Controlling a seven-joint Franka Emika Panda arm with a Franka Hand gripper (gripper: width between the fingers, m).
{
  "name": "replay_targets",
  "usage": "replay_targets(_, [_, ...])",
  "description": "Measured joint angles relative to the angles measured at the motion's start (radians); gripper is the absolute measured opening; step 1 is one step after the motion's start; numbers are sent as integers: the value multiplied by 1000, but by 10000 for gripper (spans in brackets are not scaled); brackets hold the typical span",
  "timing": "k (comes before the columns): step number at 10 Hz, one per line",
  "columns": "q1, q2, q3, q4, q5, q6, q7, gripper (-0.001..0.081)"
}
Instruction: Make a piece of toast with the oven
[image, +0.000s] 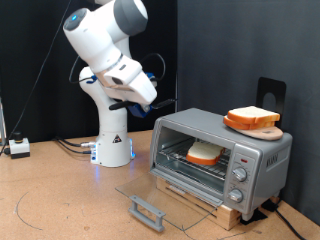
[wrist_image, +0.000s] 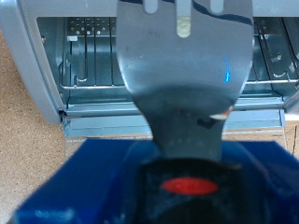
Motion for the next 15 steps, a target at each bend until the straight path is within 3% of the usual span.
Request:
replay_targets(2, [5,5,1,-4,15,-9,-33,413])
replay_targets(6, [80,-19,54,-29,53,-65,-112,413])
replay_targets(15, [206,-130,250,-144,205,-59,-6,413])
